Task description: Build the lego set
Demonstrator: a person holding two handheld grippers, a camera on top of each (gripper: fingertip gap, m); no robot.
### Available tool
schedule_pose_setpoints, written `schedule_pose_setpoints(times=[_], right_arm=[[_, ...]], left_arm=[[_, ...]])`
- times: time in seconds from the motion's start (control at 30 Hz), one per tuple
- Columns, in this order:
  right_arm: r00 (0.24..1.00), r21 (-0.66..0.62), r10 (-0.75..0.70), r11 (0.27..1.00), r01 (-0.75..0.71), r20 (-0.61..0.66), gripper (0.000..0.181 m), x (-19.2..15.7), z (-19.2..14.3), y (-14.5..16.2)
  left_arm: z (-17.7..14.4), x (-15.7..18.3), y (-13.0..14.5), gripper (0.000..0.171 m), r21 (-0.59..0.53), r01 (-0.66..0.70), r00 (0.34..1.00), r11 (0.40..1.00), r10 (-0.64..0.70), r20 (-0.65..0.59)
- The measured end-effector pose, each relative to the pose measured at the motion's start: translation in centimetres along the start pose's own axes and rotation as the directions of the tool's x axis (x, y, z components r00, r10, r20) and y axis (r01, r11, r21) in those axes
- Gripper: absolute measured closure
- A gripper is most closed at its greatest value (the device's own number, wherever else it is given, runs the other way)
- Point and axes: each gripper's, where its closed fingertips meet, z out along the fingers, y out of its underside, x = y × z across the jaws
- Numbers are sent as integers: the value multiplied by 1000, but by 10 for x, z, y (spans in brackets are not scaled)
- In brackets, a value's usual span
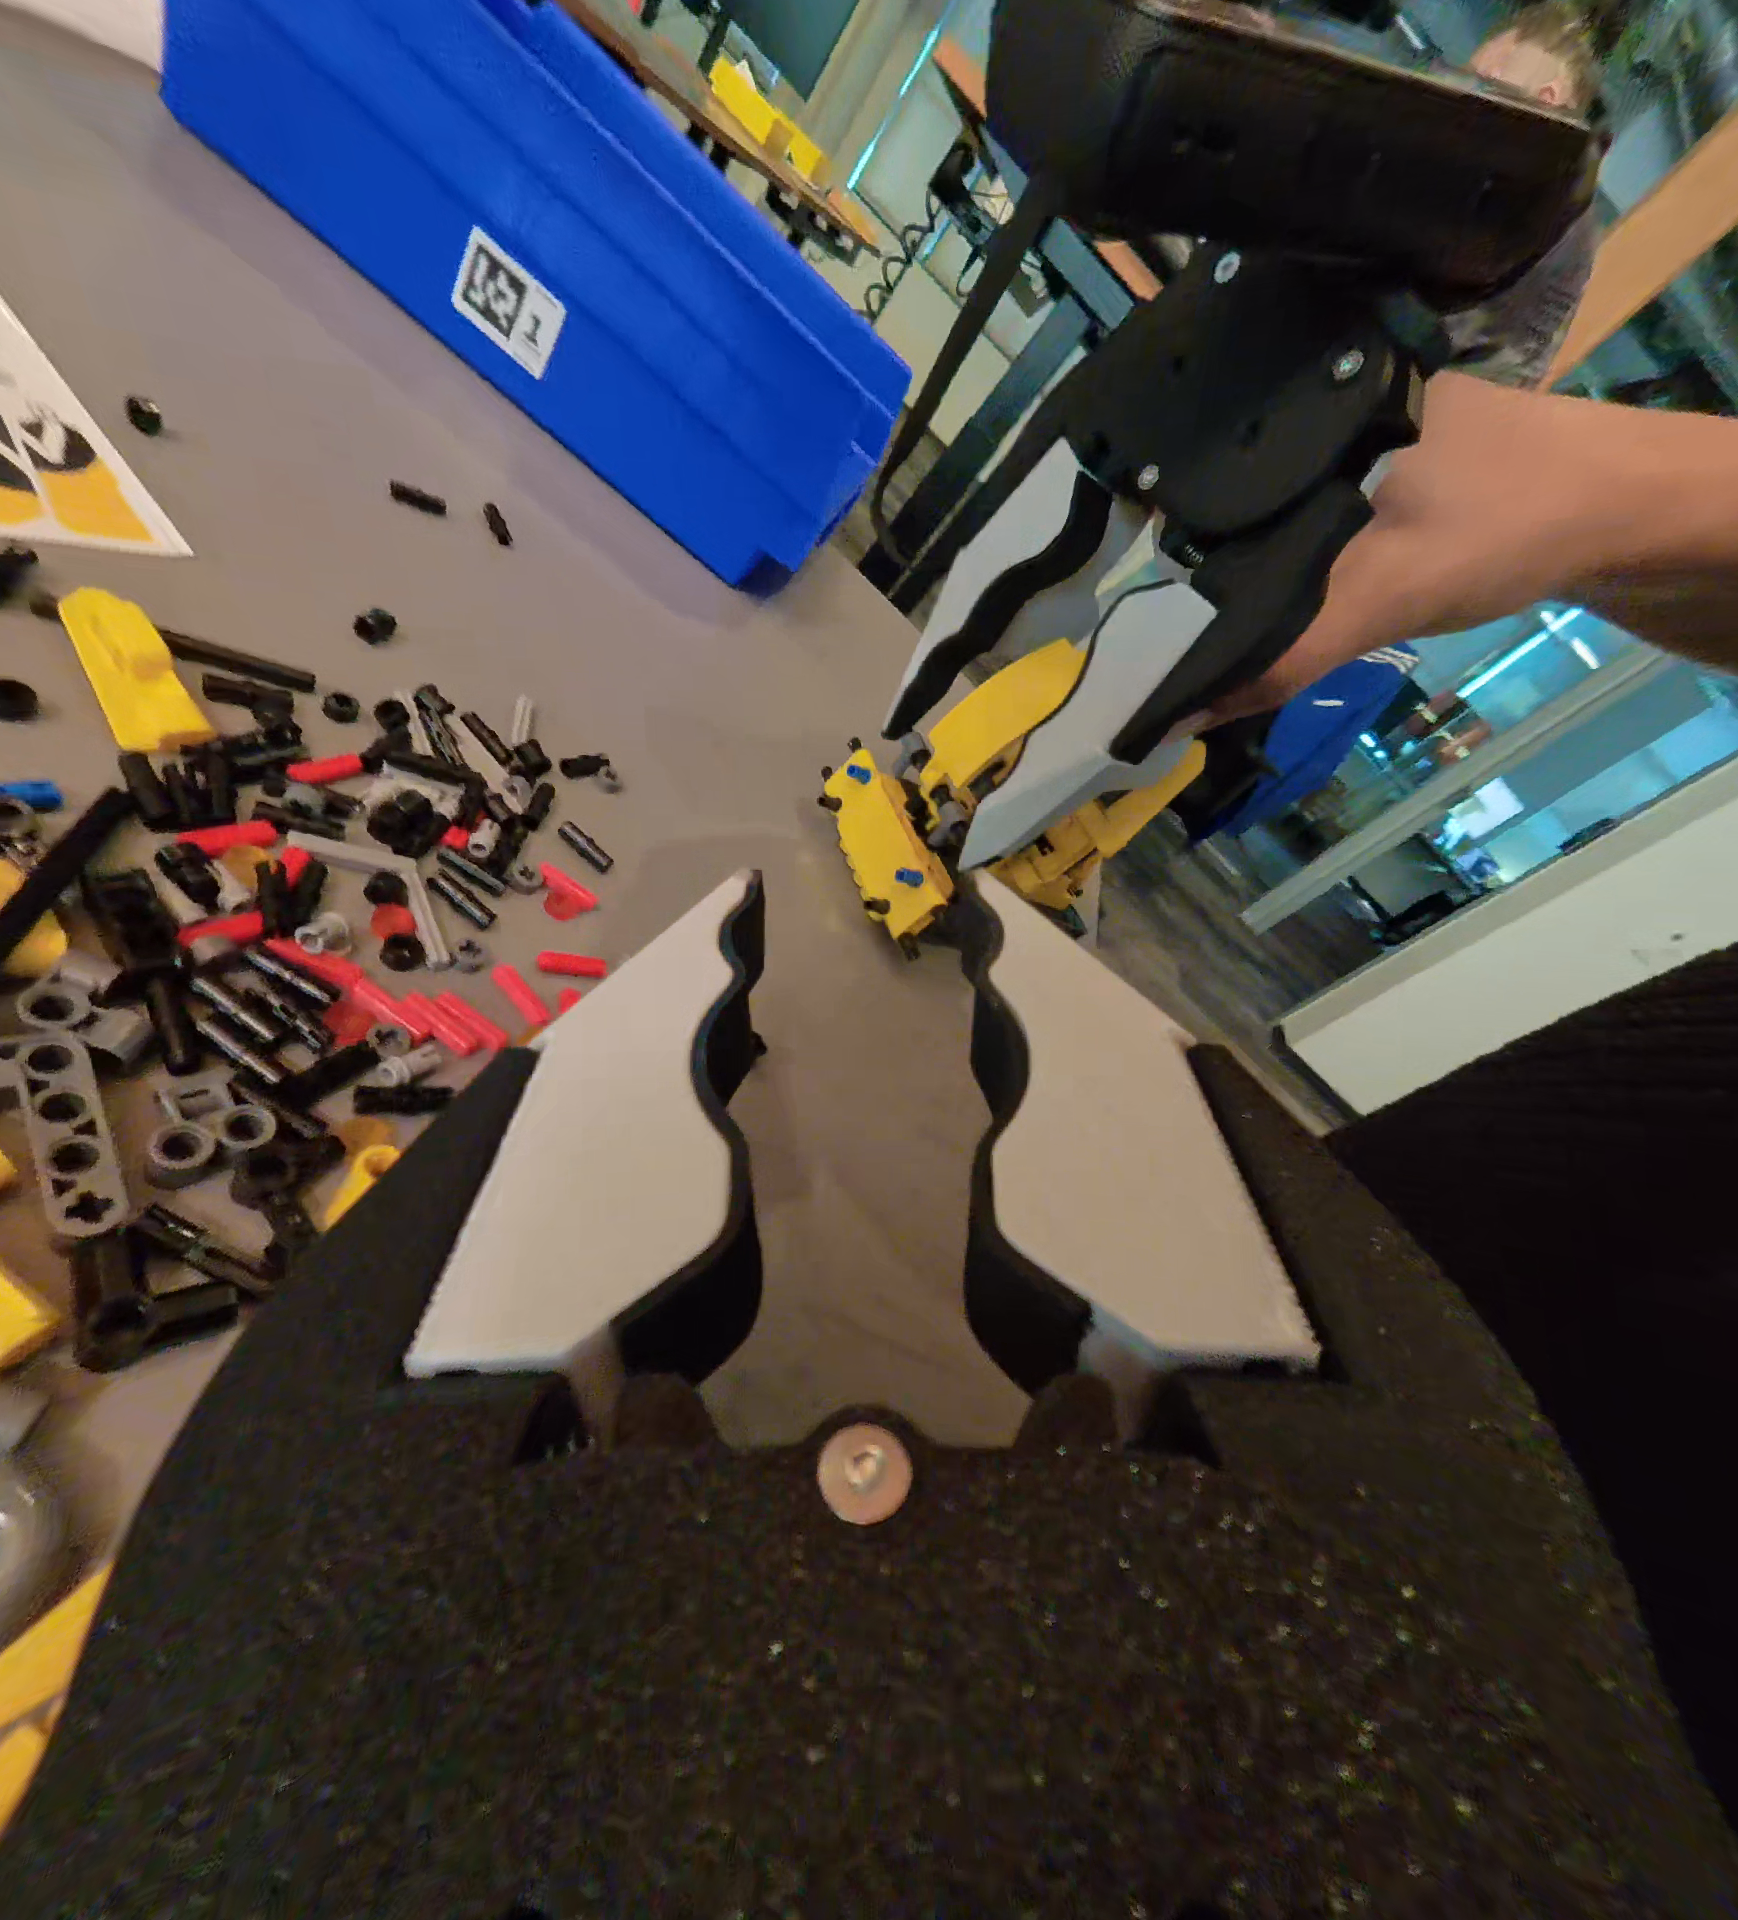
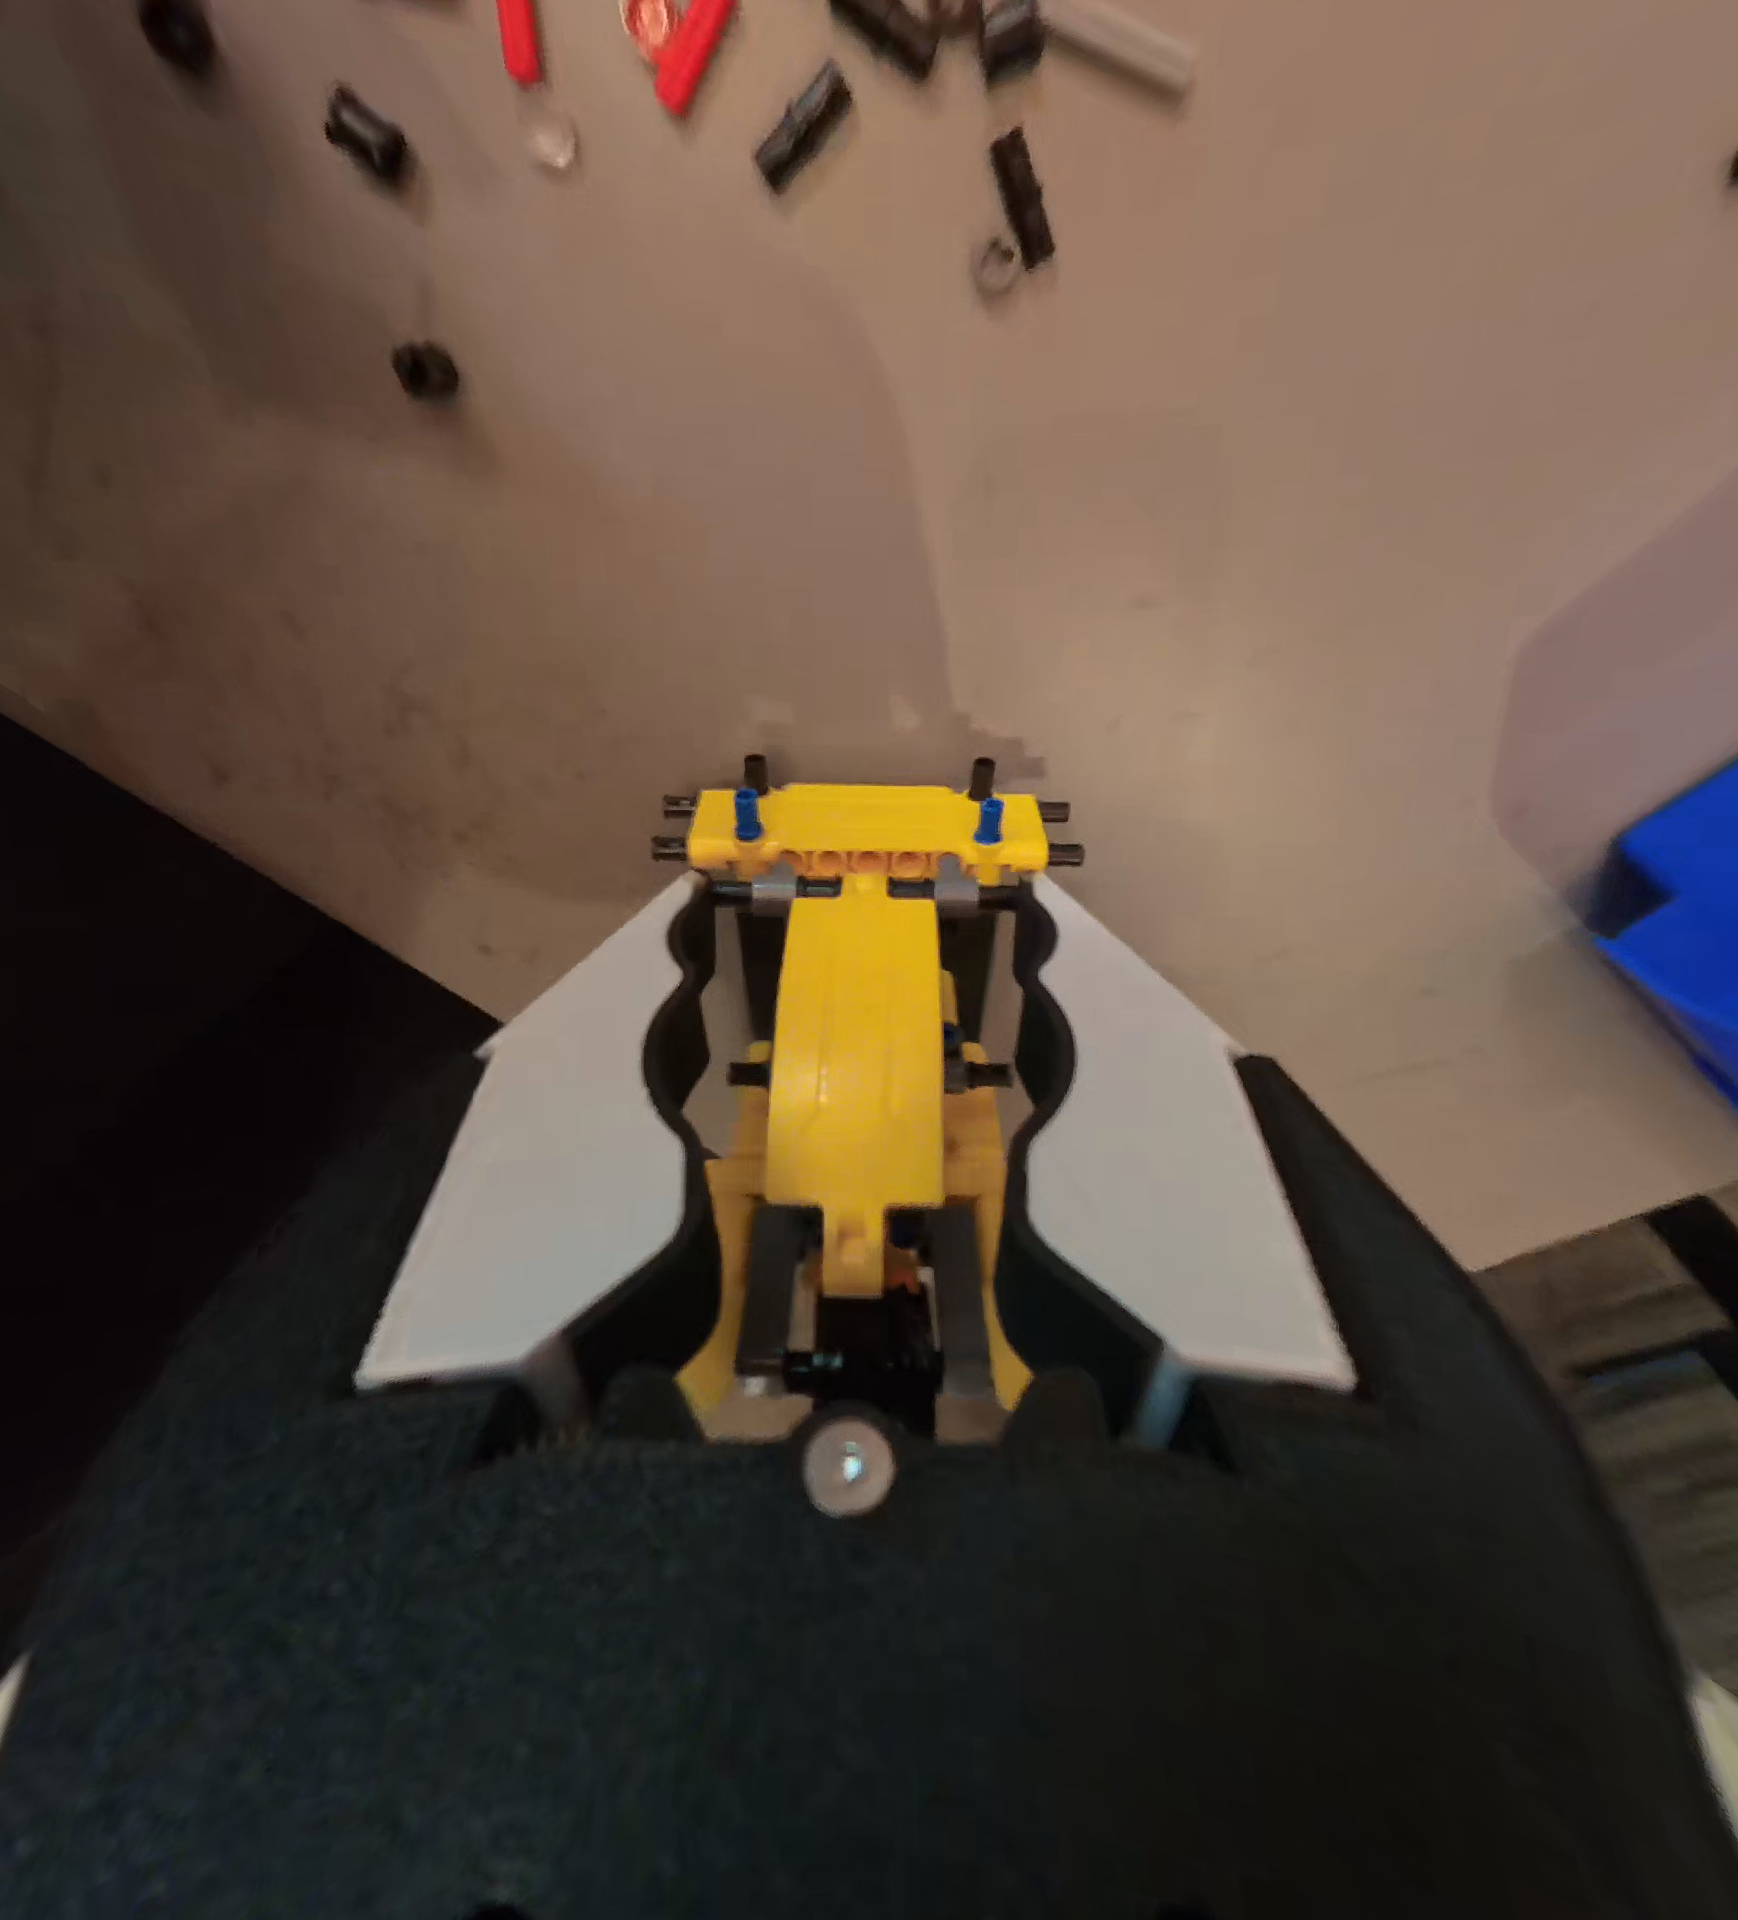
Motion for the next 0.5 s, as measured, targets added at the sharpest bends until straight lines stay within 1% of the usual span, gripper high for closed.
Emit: schedule_pose_setpoints(times=[0.07,0.17,0.5], right_arm=[[1000,-24,-24,999,24,-17,123,2,3,2],[999,-32,-33,999,33,1,123,1,7,2],[999,-9,-28,1000,28,20,123,3,7,4]], left_arm=[[2,3,4,135,-24,14,1000,1000,-14,-20],[5,5,9,135,-51,11,1000,999,-12,-29],[7,9,11,135,-54,23,998,998,-26,-56]])
